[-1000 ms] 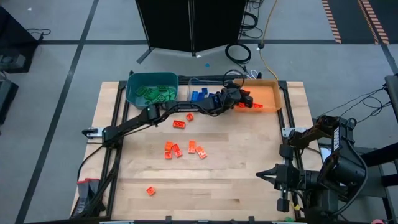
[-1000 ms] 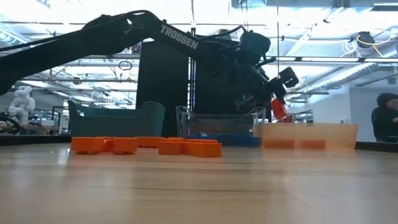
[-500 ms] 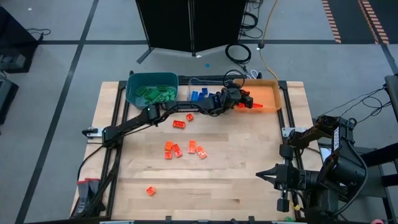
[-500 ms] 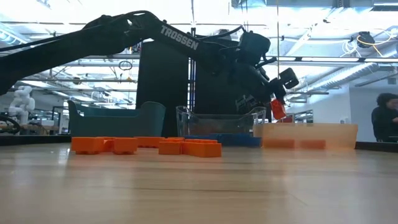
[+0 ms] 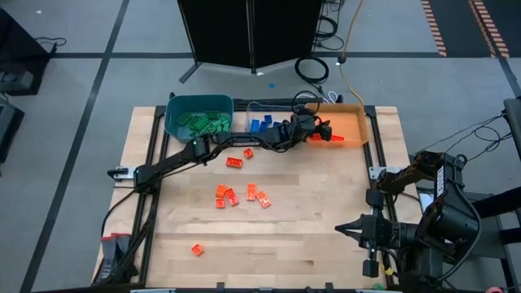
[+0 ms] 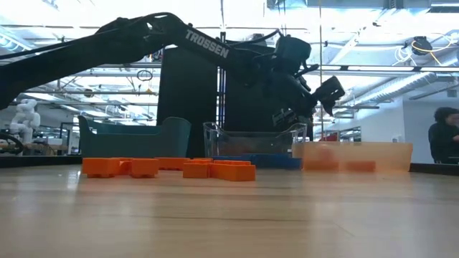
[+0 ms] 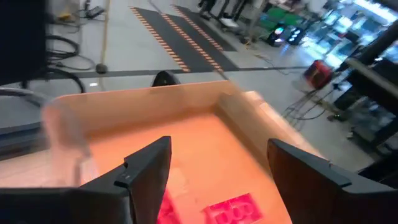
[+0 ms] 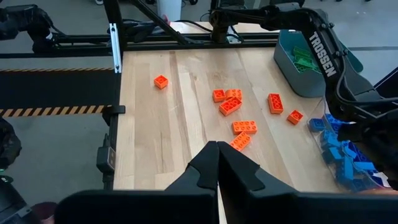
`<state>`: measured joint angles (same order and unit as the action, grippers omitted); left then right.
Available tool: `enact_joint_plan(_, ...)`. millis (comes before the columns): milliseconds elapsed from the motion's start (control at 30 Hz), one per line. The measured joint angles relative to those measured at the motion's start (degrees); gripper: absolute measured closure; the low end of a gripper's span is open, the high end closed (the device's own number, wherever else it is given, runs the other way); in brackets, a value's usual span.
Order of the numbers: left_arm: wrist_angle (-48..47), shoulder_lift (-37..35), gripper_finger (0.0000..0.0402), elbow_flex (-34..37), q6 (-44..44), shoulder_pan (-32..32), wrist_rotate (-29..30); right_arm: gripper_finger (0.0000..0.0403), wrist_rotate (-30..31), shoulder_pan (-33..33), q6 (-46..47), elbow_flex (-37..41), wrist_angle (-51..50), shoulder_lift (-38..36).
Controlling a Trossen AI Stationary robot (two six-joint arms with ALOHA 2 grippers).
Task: Sort blocks
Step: Put the orange game piece into the orange transparent bin
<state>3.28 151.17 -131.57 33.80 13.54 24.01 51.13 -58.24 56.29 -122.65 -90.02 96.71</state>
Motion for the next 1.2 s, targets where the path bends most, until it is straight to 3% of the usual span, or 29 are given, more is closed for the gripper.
enact_joint_plan(133,2.76,-0.82,0.0131,-0.87,-3.59,-0.26,-5.24,0.0403,-0.04,0.00,0.00,0.00,0.02,0.00)
enact_joint_plan(300,1.94,-8.10,0.0130,-2.91,-18.41,-3.18,-11.98,0.0403,-0.02,0.00,0.00,0.00,0.00,0.00)
enact_joint_plan(433,-13.61,-17.92,0.0130,-3.63,-37.88,-6.94,-16.81,0.0403,0.00,0.00,0.24,0.00,0.00,-0.04)
enact_joint_plan(533,-31.30,-22.88,0.0130,-3.46,-51.00,-9.93,-15.41,0.0403,0.01,0.00,0.30,0.00,0.01,-0.04)
enact_joint_plan(733,-66.01,-25.89,0.0134,-3.26,-49.28,-8.37,-14.87,0.0403,0.79,0.00,0.40,0.00,0.02,-0.04)
enact_joint_plan(800,-72.32,-25.69,0.0147,-1.73,-49.68,-7.37,-14.15,0.0403,1.26,0.00,0.24,0.00,0.00,-0.06)
enact_joint_plan(900,-74.88,-25.95,0.0173,2.41,-51.23,-6.83,-13.97,0.0403,1.38,0.00,-0.05,0.00,0.00,-0.07)
enact_joint_plan(1033,-76.49,-27.17,0.0204,10.74,-52.77,-5.00,-22.84,0.0403,1.34,-0.02,0.45,0.00,0.08,-0.07)
enact_joint_plan(1200,-81.51,-28.82,0.0221,24.72,-57.52,-4.56,-25.94,0.0403,1.18,-0.85,1.26,0.00,0.21,-0.07)
